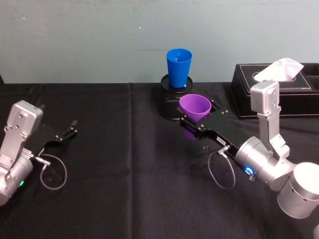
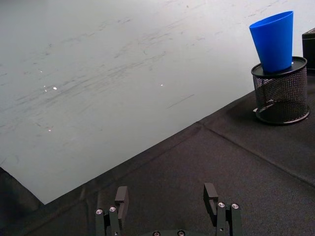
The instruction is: Pick up one cup with a gripper and tap it against the other cup.
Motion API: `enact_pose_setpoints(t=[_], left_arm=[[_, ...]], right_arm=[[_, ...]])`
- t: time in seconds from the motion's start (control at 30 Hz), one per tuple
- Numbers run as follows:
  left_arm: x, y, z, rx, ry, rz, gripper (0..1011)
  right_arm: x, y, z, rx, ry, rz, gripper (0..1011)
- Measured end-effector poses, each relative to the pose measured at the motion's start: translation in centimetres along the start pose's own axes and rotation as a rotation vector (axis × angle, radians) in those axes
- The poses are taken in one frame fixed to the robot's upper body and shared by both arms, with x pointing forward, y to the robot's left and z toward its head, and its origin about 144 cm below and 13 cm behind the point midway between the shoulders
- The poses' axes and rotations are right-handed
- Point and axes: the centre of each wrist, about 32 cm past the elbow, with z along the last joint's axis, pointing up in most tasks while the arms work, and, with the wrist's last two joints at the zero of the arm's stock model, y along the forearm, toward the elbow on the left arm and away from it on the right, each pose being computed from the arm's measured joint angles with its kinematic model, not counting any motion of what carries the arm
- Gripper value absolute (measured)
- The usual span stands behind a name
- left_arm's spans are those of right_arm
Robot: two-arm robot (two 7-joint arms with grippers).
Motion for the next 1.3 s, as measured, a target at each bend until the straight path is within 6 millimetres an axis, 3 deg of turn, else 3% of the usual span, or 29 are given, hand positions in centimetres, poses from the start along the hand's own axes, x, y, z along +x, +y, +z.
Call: enact_pose_setpoints(t=[0.23, 0.5, 0.87, 1.3], left_arm=[[0.0, 0.0, 0.0, 0.0, 0.0, 0.0, 1000], [0.0, 0.0, 0.0, 0.0, 0.0, 0.0, 1000], [0.0, 0.0, 0.0, 0.0, 0.0, 0.0, 1000], [0.0, 0.0, 0.0, 0.0, 0.0, 0.0, 1000]], right_arm=[[0.3, 0.5, 0.0, -0.001, -0.003, 0.001, 739], [1.6, 3.8, 0.5, -0.021, -0.026, 0.001, 739], [2.5, 7.0, 0.6, -0.024, -0.019, -0.022, 739], [2.8, 8.7, 0.5, -0.027, 0.012, -0.099, 739]])
